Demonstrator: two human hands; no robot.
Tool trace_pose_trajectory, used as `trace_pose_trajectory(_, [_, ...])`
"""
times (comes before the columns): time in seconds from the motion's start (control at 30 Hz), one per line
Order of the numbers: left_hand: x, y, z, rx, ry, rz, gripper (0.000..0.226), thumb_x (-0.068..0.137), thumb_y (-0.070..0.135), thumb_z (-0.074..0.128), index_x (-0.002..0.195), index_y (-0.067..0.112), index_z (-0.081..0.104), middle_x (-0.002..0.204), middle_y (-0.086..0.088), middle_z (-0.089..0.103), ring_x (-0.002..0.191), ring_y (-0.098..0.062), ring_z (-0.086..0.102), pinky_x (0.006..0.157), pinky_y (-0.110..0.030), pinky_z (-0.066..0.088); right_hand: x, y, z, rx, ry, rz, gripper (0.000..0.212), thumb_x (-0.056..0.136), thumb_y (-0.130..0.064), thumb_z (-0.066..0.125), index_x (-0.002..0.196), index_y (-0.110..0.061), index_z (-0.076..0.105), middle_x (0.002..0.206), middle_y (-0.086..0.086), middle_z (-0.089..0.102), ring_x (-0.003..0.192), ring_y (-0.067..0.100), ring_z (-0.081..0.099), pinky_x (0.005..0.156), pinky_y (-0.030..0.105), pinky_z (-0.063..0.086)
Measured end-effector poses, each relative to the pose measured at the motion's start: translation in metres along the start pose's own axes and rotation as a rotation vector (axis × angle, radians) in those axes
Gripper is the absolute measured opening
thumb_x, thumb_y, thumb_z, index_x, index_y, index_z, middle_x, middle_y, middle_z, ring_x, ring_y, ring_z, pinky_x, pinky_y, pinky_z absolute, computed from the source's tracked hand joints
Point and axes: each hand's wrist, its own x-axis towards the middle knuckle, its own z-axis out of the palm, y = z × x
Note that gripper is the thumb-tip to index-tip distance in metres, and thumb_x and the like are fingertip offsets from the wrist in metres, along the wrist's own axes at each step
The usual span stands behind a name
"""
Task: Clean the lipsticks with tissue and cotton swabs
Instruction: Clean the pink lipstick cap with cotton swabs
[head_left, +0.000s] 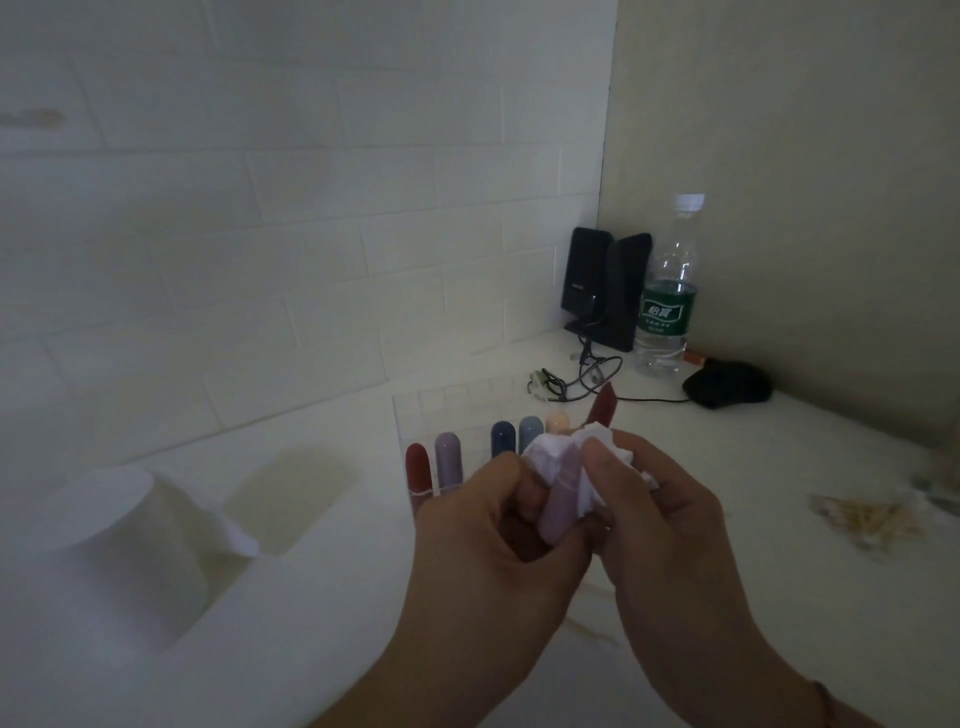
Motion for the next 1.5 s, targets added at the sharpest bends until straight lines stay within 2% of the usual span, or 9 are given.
trace_pose_trajectory(0.37, [0.002,0.005,-0.003,-0.099,-0.050,-0.113,0.026,0.077,0.022,0.078,0.073,0.003,0.061,0.056,-0.006,0.067,0.044,-0.022,0.062,0.051,-0.029,0.054,0.004,0.001,-0.003,0.082,0.025,0.061,0.029,0.087,-0.016,0.057,0.079,-0.036,0.077,0.086,-0.002,0.075,0.083,0.016,0.072,0.070,0.033,0.057])
trace_pose_trajectory(0.57, [0.001,-0.001,-0.002,0.101,-0.002,0.012,0.031,0.081,0.041,0.071,0.068,0.017,0.056,0.054,0.003,0.060,0.045,-0.008,0.053,0.086,-0.059,0.050,0.007,0.006,-0.003,0.142,0.024,0.142,0.029,0.091,-0.018,0.055,0.076,-0.026,0.078,0.080,0.006,0.074,0.076,0.021,0.072,0.062,0.031,0.056])
trace_pose_trajectory(0.7, [0.002,0.000,-0.003,0.012,-0.014,-0.059,0.029,0.078,0.024,0.079,0.065,0.010,0.057,0.055,-0.006,0.060,0.044,-0.013,0.052,0.059,-0.035,0.051,0.010,0.007,-0.004,0.178,0.000,0.182,0.012,0.078,-0.027,0.066,0.076,-0.029,0.078,0.083,0.007,0.075,0.078,0.022,0.072,0.070,0.038,0.054])
trace_pose_trajectory(0.8, [0.001,-0.002,-0.002,0.117,-0.003,0.054,0.031,0.085,0.039,0.069,0.065,0.018,0.056,0.054,0.003,0.059,0.046,-0.008,0.056,0.078,-0.049,0.053,0.008,0.008,-0.006,0.173,-0.018,0.163,0.031,0.093,-0.018,0.054,0.076,-0.028,0.078,0.083,0.007,0.075,0.079,0.021,0.072,0.064,0.031,0.056])
trace_pose_trajectory(0.97, [0.002,-0.006,-0.007,0.177,-0.017,0.110,0.026,0.080,0.026,0.073,0.065,0.021,0.052,0.057,0.001,0.058,0.046,-0.015,0.052,0.052,-0.013,0.041,0.012,0.012,-0.006,0.212,-0.050,0.255,0.023,0.070,-0.033,0.058,0.076,-0.027,0.079,0.085,0.009,0.075,0.079,0.022,0.072,0.066,0.035,0.054])
trace_pose_trajectory(1.1, [0.001,-0.008,-0.006,0.233,0.002,0.142,0.029,0.081,0.036,0.069,0.067,0.023,0.047,0.058,0.003,0.056,0.047,-0.011,0.052,0.076,-0.032,0.050,0.010,0.007,-0.004,0.215,-0.046,0.241,0.020,0.067,-0.039,0.065,0.073,-0.027,0.079,0.082,0.010,0.075,0.077,0.023,0.072,0.065,0.035,0.056])
trace_pose_trajectory(1.23, [0.002,-0.005,-0.008,0.195,-0.037,0.114,0.031,0.079,0.024,0.076,0.063,0.025,0.049,0.058,0.001,0.056,0.044,-0.008,0.045,0.053,-0.011,0.038,0.011,0.007,-0.005,0.202,-0.041,0.273,0.009,0.065,-0.034,0.074,0.069,-0.028,0.078,0.079,0.008,0.075,0.072,0.020,0.072,0.064,0.035,0.054])
trace_pose_trajectory(1.4, [0.001,-0.004,-0.006,0.201,-0.032,0.108,0.022,0.078,0.035,0.071,0.073,0.026,0.052,0.062,0.005,0.060,0.049,-0.010,0.054,0.072,-0.034,0.053,0.011,0.010,-0.005,0.177,-0.026,0.273,0.014,0.069,-0.033,0.070,0.076,-0.025,0.079,0.083,0.011,0.074,0.079,0.025,0.072,0.067,0.038,0.055])
trace_pose_trajectory(1.5, [0.002,-0.002,-0.008,0.191,-0.063,0.091,0.031,0.077,0.023,0.077,0.063,0.026,0.050,0.060,0.001,0.059,0.047,-0.016,0.051,0.049,-0.013,0.041,0.011,0.011,-0.007,0.202,-0.003,0.304,0.020,0.067,-0.036,0.065,0.071,-0.022,0.078,0.078,0.010,0.074,0.073,0.023,0.072,0.068,0.039,0.053])
